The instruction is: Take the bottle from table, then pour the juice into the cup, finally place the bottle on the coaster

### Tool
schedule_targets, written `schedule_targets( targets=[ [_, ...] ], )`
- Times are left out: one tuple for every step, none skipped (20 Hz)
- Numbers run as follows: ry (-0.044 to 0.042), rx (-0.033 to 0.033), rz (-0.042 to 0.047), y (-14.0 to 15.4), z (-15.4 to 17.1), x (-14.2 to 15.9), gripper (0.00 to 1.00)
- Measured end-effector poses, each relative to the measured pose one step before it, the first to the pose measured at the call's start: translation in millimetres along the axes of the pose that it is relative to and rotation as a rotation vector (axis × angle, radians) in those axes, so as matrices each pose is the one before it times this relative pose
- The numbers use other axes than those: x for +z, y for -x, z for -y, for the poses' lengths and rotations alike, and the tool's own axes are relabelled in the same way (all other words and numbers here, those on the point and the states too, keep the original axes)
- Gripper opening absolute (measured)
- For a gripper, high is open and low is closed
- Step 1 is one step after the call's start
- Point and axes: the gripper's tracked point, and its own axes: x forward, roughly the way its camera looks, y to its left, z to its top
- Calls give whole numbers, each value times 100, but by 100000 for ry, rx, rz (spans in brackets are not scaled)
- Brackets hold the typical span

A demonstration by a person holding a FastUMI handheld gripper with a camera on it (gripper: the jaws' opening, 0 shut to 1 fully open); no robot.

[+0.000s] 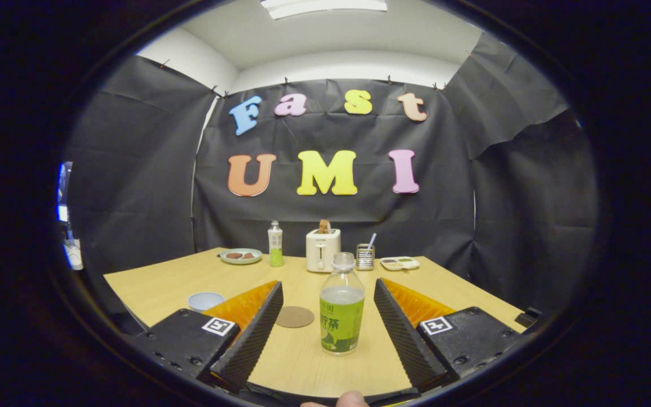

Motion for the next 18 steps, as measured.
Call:
schedule_targets(
  targets=[
    [687,-156,-1306,-460,144,-578,100],
    [164,1,-1437,-419,117,-558,100],
    [-521,436,-976,-430,-33,-487,100],
    [-377,435,-405,-355,-90,-195,100],
    [118,-508,-532,-477,125,-218,100],
    [-6,-753,-51,-344,238,-108,100],
    [-130,-925,-104,-382,321,-204,100],
    [-222,-859,-406,-492,266,-188,100],
    [-327,-636,-769,-535,200,-328,100],
    [-347,-380,-809,-547,128,-238,100],
    [-23,-280,-917,-518,13,-326,100],
    [246,-138,-1105,-578,-14,-373,100],
    [590,-232,-1061,-521,17,-326,100],
    [495,-709,-923,-427,131,-200,100],
    [-355,-723,-811,-418,166,-281,100],
    [-849,-81,-1118,-314,-19,-370,100],
    [-1241,-421,-910,-322,19,-382,100],
    [-893,81,-1075,-264,-24,-316,100]
  ],
)
